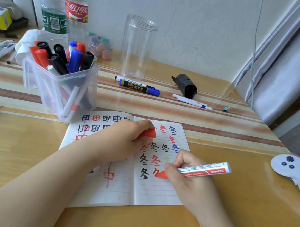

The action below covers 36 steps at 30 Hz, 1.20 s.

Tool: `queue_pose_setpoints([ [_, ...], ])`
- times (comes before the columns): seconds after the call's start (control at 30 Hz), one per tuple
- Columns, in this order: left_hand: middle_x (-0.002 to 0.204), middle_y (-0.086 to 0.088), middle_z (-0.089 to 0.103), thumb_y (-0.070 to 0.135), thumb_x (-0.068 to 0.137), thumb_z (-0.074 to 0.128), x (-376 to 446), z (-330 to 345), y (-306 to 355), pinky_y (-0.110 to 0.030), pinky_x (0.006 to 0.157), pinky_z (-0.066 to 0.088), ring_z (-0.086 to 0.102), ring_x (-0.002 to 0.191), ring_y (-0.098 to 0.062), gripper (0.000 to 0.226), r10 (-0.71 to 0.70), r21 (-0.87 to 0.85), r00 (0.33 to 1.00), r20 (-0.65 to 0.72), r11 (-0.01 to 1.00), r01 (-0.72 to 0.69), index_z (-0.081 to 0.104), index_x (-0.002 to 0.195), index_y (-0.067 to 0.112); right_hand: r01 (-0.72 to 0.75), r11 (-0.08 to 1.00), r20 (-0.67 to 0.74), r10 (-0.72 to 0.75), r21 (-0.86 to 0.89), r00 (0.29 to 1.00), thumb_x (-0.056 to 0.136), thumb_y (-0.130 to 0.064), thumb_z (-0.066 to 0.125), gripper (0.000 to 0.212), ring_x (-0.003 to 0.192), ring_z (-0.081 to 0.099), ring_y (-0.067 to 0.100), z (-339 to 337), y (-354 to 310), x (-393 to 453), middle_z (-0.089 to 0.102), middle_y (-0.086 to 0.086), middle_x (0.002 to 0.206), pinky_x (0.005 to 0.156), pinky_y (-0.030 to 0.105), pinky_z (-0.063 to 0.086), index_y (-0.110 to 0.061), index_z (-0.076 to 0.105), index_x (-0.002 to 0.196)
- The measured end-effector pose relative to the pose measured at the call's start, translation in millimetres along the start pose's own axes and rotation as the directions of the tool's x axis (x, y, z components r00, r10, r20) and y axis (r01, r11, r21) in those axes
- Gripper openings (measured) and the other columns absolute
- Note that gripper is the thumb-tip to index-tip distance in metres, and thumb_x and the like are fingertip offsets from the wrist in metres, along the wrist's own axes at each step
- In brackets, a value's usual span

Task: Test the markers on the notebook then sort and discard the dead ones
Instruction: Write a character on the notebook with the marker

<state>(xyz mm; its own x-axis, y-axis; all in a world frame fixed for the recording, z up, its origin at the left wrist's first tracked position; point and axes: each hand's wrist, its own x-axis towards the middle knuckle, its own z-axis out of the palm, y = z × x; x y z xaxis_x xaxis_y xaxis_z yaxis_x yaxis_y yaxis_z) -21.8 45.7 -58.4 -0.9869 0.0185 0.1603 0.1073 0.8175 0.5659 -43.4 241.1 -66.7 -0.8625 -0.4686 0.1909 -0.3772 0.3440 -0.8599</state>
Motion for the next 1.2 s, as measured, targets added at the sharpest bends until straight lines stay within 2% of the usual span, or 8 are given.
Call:
queue_pose_setpoints([
  [0.03, 0.107, 0.003, 0.062, 0.034, 0.094, 0.046, 0.0, 0.0, 0.1, -0.023, 0.076, 0.042, 0.057, 0.090, -0.015, 0.028, -0.001, -0.003, 1.000, 0.000, 1.000, 0.001, 0.047, 0.121, 0.028, -0.006, 1.000, 0.017, 0.006, 0.011, 1.000, 0.083, -0.011, 0.065, 0.040, 0.037, 0.035, 0.003, -0.4, -0.4, -0.5, 0.031, -0.011, 0.043, 0.042, 0.012, 0.023, -0.016, 0.037, 0.055],
  [0.17, 0.105, 0.004, 0.061, 0.034, 0.094, 0.046, -0.5, -0.5, 0.9, -0.019, 0.071, 0.038, 0.054, 0.082, -0.012, 0.028, -0.007, -0.003, 1.000, 0.001, 1.000, 0.007, 0.047, 0.121, 0.027, 0.005, 1.000, 0.005, -0.005, -0.009, 1.000, 0.074, -0.027, 0.060, 0.029, 0.042, 0.028, 0.006, -0.5, -0.6, 0.7, 0.032, -0.011, 0.044, 0.043, 0.014, 0.024, -0.018, 0.039, 0.056],
  [0.4, 0.105, 0.005, 0.060, 0.032, 0.095, 0.045, -1.0, -2.1, 2.5, -0.021, 0.073, 0.040, 0.053, 0.085, -0.012, 0.027, -0.019, -0.011, 1.000, 0.022, 1.000, 0.019, 0.046, 0.121, 0.027, -0.005, 1.000, -0.042, 0.006, 0.019, 0.999, 0.069, -0.021, 0.056, 0.026, 0.044, 0.024, 0.006, -4.2, 0.0, 0.7, 0.029, -0.012, 0.045, 0.042, 0.015, 0.022, -0.019, 0.036, 0.053],
  [0.5, 0.108, 0.004, 0.061, 0.032, 0.095, 0.043, -1.2, -3.1, 2.6, -0.026, 0.080, 0.045, 0.056, 0.092, -0.013, 0.028, -0.019, -0.005, 0.999, 0.034, 1.000, 0.020, 0.046, 0.122, 0.027, -0.001, 1.000, -0.011, 0.001, 0.029, 1.000, 0.071, -0.022, 0.058, 0.028, 0.043, 0.025, 0.006, -2.9, 0.0, 0.0, 0.029, -0.012, 0.044, 0.043, 0.015, 0.023, -0.019, 0.036, 0.053],
  [0.63, 0.111, 0.004, 0.060, 0.032, 0.095, 0.044, -1.0, -2.8, 2.0, -0.025, 0.082, 0.045, 0.057, 0.095, -0.012, 0.029, -0.025, 0.007, 0.999, 0.038, 1.000, 0.024, 0.045, 0.123, 0.027, -0.009, 1.000, -0.006, 0.009, 0.029, 1.000, 0.078, -0.010, 0.063, 0.037, 0.039, 0.030, 0.004, -3.6, 0.9, 0.0, 0.029, -0.009, 0.046, 0.042, 0.013, 0.025, -0.016, 0.035, 0.053],
  [0.77, 0.111, 0.005, 0.060, 0.033, 0.095, 0.043, -1.1, -3.2, 1.8, -0.022, 0.079, 0.044, 0.057, 0.093, -0.011, 0.029, -0.028, 0.007, 0.999, 0.043, 1.000, 0.028, 0.045, 0.123, 0.027, -0.025, 0.998, 0.020, 0.024, 0.049, 1.000, 0.070, -0.021, 0.058, 0.027, 0.042, 0.026, 0.005, -3.4, -0.3, -0.6, 0.029, -0.010, 0.046, 0.043, 0.014, 0.024, -0.017, 0.036, 0.054],
  [0.97, 0.111, 0.005, 0.060, 0.033, 0.095, 0.044, -1.4, -3.4, 1.5, -0.023, 0.081, 0.046, 0.057, 0.094, -0.011, 0.028, -0.029, 0.010, 0.999, 0.046, 1.000, 0.029, 0.045, 0.122, 0.029, -0.026, 0.998, 0.000, 0.026, 0.060, 1.000, 0.067, -0.017, 0.056, 0.025, 0.045, 0.025, 0.008, -4.1, 1.8, -0.4, 0.029, -0.005, 0.049, 0.043, 0.013, 0.026, -0.013, 0.034, 0.054],
  [1.2, 0.116, 0.009, 0.059, 0.037, 0.094, 0.043, -2.6, -5.6, -0.3, -0.018, 0.075, 0.040, 0.053, 0.090, -0.007, 0.023, -0.042, -0.021, 0.998, 0.041, 0.999, 0.043, 0.042, 0.116, 0.032, 0.002, 0.975, -0.183, 0.040, 0.222, 0.982, 0.065, -0.048, 0.058, 0.034, 0.048, 0.032, 0.007, -9.5, 0.4, 5.7, 0.035, -0.009, 0.046, 0.051, 0.021, 0.029, -0.021, 0.041, 0.052],
])
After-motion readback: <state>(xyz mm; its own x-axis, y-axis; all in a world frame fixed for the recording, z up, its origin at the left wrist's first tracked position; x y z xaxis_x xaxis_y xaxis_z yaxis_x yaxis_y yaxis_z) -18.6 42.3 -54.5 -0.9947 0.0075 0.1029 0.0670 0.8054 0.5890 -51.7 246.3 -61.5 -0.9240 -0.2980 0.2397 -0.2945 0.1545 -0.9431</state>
